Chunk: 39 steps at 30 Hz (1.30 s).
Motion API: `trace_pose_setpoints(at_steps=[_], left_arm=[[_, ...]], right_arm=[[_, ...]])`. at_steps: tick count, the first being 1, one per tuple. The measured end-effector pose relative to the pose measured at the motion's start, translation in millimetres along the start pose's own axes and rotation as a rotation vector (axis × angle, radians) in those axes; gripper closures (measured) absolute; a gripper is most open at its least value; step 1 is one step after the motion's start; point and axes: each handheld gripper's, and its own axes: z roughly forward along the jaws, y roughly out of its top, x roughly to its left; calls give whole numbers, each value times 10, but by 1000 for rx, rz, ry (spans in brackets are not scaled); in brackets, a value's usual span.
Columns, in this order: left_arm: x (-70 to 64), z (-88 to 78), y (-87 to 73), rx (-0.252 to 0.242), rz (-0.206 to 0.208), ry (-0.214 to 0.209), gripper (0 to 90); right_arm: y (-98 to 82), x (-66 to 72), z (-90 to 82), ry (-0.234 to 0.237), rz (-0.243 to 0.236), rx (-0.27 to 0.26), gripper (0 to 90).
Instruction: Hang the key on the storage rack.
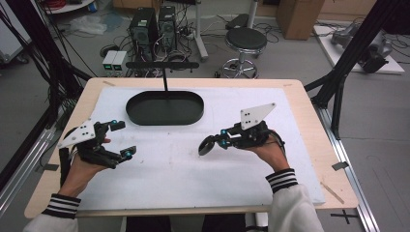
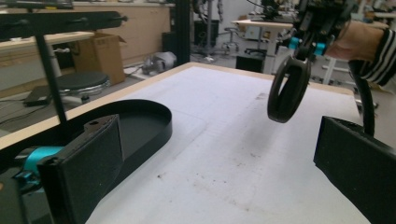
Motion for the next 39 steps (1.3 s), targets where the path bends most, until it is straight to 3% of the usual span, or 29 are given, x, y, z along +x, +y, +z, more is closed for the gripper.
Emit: trace_pose_setpoints(at_steps=[10,19,25,34,39], left_arm=[[24,248,147,54,25,-87,21],[-16,507,253,113,41,-164,21],[-74,675,319,135,60,-210,20],[-185,924,372,232,124,-272,21],[-249,1038,397,246,140,-299,21]], right_arm=[[184,-33,145,21,-18,-25,863],[233,-57,240,37,-19,-39,863],[258,-75,272,41,-13,-70,863],[291,-58,311,49,-19,-87,862],[300,-59,324,49,-18,-101,862]])
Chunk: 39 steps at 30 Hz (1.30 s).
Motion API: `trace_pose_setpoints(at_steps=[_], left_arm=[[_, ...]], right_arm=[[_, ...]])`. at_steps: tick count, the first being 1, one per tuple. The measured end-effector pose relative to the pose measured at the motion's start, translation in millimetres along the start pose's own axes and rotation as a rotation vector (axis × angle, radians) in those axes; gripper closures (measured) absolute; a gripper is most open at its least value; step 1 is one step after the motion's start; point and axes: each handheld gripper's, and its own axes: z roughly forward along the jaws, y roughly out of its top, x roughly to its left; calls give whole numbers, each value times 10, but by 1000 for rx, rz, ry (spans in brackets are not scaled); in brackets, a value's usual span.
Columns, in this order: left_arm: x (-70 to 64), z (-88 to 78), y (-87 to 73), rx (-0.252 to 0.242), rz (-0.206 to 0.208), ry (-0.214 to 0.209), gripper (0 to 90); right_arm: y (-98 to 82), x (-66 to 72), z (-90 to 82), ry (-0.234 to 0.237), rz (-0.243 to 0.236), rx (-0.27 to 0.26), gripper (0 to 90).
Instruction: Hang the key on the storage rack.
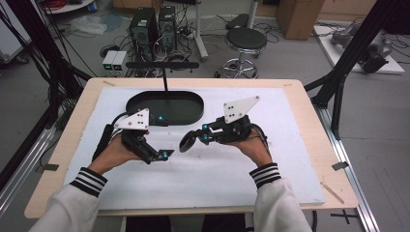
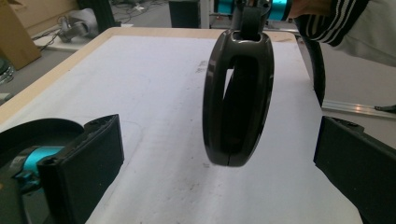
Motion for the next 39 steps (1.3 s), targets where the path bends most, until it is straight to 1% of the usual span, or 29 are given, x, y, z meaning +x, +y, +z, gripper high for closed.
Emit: trace_pose_setpoints(at_steps=[1,2,4,5,6,8,9,10,12,14,15,16,17,18,23,24,25,26,27,28,30,32,33,34,35,36,37,38,39], left_arm=[[0,22,8,-1,0,-8,21],[0,44,14,3,-4,-14,21],[4,88,25,17,-1,-22,21],[6,132,35,36,4,-31,21],[6,132,35,36,4,-31,21],[2,173,49,49,10,-45,21],[-2,193,57,54,10,-47,21],[-6,210,65,59,15,-50,21],[-10,243,74,69,22,-53,21],[-16,270,77,81,15,-49,24],[-18,277,76,83,15,-55,114],[-24,283,75,84,17,-61,114],[-28,291,77,86,23,-62,133],[-34,297,78,89,25,-58,132],[-32,311,68,110,19,-54,140],[-28,311,67,114,19,-51,151],[-29,312,66,114,11,-54,174],[-27,306,67,121,19,-62,205],[-27,306,67,121,19,-62,227],[-30,308,66,118,21,-63,227],[-33,308,68,127,14,-51,234],[-29,303,68,128,11,-57,279],[-27,296,70,130,10,-61,279],[-34,295,71,128,9,-57,311],[-38,292,74,128,10,-52,319],[-38,287,77,129,10,-53,340],[-39,282,79,131,13,-53,340],[-41,279,79,133,16,-51,362],[-43,278,79,133,14,-50,365]], right_arm=[[1,10,-1,8,14,1,862],[1,10,-1,8,14,1,862],[5,-4,12,8,1,-15,862],[7,0,12,6,6,-16,862],[8,-2,15,9,3,-18,862],[9,-1,17,12,8,-20,862],[10,-8,22,11,-2,-25,862],[9,-6,22,13,5,-22,862],[8,-11,31,10,5,-26,861],[6,-8,38,11,13,-23,861],[8,-11,47,12,6,-26,861],[8,-11,47,12,6,-26,861],[11,-11,52,16,4,-27,861],[11,-9,55,14,7,-29,861],[15,-2,81,22,16,-31,861],[16,-5,91,23,14,-31,861],[15,-5,97,22,15,-30,861],[15,-11,106,21,8,-29,861],[13,-3,114,27,20,-23,861],[13,-3,114,27,20,-23,861],[12,-12,131,29,16,-26,861],[13,-12,143,32,19,-25,861],[13,-12,143,32,19,-25,861],[19,-12,162,32,10,-20,860],[22,-11,170,38,7,-18,860],[23,-6,174,35,9,-18,860],[23,-6,174,35,9,-18,860],[24,-3,175,38,15,-16,860],[24,-9,181,39,11,-23,860]])
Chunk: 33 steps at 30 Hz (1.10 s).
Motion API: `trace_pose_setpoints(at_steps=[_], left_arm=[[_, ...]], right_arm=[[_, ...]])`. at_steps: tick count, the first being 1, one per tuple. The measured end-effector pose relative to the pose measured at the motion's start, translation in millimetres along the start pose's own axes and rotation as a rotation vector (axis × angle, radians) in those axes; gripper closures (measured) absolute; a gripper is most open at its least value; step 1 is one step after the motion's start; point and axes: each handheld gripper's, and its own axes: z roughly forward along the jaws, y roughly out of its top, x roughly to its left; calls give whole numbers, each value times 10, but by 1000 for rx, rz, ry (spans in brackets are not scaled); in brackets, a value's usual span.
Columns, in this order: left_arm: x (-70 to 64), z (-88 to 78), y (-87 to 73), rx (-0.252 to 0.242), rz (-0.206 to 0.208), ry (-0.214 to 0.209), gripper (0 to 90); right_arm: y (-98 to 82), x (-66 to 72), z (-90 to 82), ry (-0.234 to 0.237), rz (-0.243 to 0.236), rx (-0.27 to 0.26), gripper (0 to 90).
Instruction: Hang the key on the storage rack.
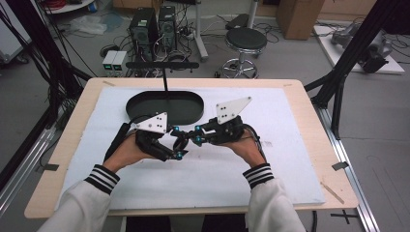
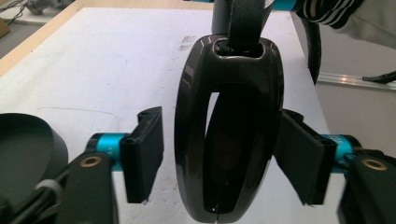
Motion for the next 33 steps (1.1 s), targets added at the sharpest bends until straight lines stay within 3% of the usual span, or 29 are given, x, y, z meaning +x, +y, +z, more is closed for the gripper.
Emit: trace_pose_setpoints(at_steps=[10,29,32,33], left_arm=[[-23,-9,12,5,16,9,465],[-47,-18,26,0,21,33,485],[-65,-28,35,-25,21,38,486],[-65,-28,35,-25,21,38,486]], right_arm=[[14,7,3,2,4,0,860],[15,-9,20,3,8,-24,853],[17,-1,14,4,11,-38,797],[16,1,10,-6,13,-49,686]])
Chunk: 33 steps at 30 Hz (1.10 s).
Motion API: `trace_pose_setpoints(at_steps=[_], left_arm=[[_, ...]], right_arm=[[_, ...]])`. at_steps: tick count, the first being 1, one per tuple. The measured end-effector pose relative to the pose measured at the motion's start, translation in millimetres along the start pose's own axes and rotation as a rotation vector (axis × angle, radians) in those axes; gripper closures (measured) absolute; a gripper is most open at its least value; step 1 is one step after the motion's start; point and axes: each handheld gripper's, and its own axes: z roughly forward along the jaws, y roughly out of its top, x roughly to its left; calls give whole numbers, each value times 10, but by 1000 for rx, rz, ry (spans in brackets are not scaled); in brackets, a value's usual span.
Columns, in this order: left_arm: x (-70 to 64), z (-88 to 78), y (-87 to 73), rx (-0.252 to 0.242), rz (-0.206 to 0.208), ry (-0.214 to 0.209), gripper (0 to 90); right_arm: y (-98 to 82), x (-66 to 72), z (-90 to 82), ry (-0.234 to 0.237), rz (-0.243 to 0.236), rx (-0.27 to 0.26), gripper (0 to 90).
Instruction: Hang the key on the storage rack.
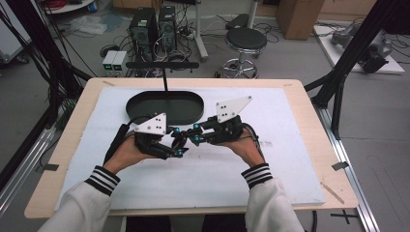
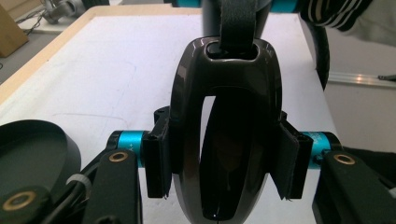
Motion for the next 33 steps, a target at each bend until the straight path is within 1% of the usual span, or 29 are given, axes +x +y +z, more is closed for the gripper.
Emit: trace_pose_setpoints(at_steps=[1,2,3,4,5,6,7,8,9,12,13,14,15,16,18,19,20,21,23,25,26,28,29,30,31,32,33], left_arm=[[1,9,-5,10,0,3,486],[1,9,-5,10,0,3,486],[2,18,-12,16,-3,3,486],[1,22,-18,22,0,8,486],[1,23,-23,25,-3,11,486],[6,19,-26,28,-4,12,486],[10,15,-26,28,-5,18,486],[13,10,-27,25,-10,26,486],[22,0,-28,24,-16,31,486],[59,-40,-38,27,-38,62,486],[72,-58,-44,27,-49,73,486],[104,-102,-51,25,-64,98,486],[120,-126,-54,23,-72,114,486],[120,-126,-54,23,-72,114,486],[158,-175,-67,21,-87,141,486],[203,-223,-86,20,-107,175,486],[203,-223,-86,20,-107,175,486],[226,-249,-97,18,-120,191,486],[273,-302,-119,16,-137,226,486],[316,-354,-132,17,-156,268,486],[343,-384,-134,21,-160,289,486],[392,-440,-130,22,-181,328,486],[418,-471,-125,28,-185,343,486],[441,-500,-120,33,-192,357,486],[466,-529,-116,36,-197,367,486],[492,-558,-112,42,-200,381,486],[516,-587,-110,44,-204,394,486]], right_arm=[[0,3,-1,-26,14,-16,547],[-3,11,-1,-70,36,-28,401],[1,22,-2,-126,60,-25,238],[1,22,-2,-126,60,-25,238],[5,41,2,-203,91,-21,77],[-2,45,-13,-287,118,-16,3],[-2,45,-13,-287,118,-16,3],[-27,51,-66,-313,137,-53,3],[-41,56,-99,-322,148,-59,3],[-118,87,-207,-376,162,-82,3],[-118,87,-207,-376,162,-82,3],[-185,120,-284,-432,167,-92,3],[-224,142,-324,-459,170,-100,3],[-262,159,-363,-482,180,-107,3],[-336,208,-433,-545,193,-133,3],[-369,232,-467,-575,199,-153,3],[-369,232,-467,-575,199,-153,3],[-427,288,-525,-629,203,-169,3],[-497,341,-581,-666,195,-181,2],[-573,389,-636,-705,203,-174,3],[-614,405,-665,-721,198,-175,3],[-695,445,-724,-741,207,-184,3],[-731,468,-748,-755,216,-177,3],[-771,485,-778,-766,208,-172,3],[-771,485,-778,-766,208,-172,3],[-808,508,-803,-776,212,-172,3],[-889,544,-859,-796,209,-165,3]])
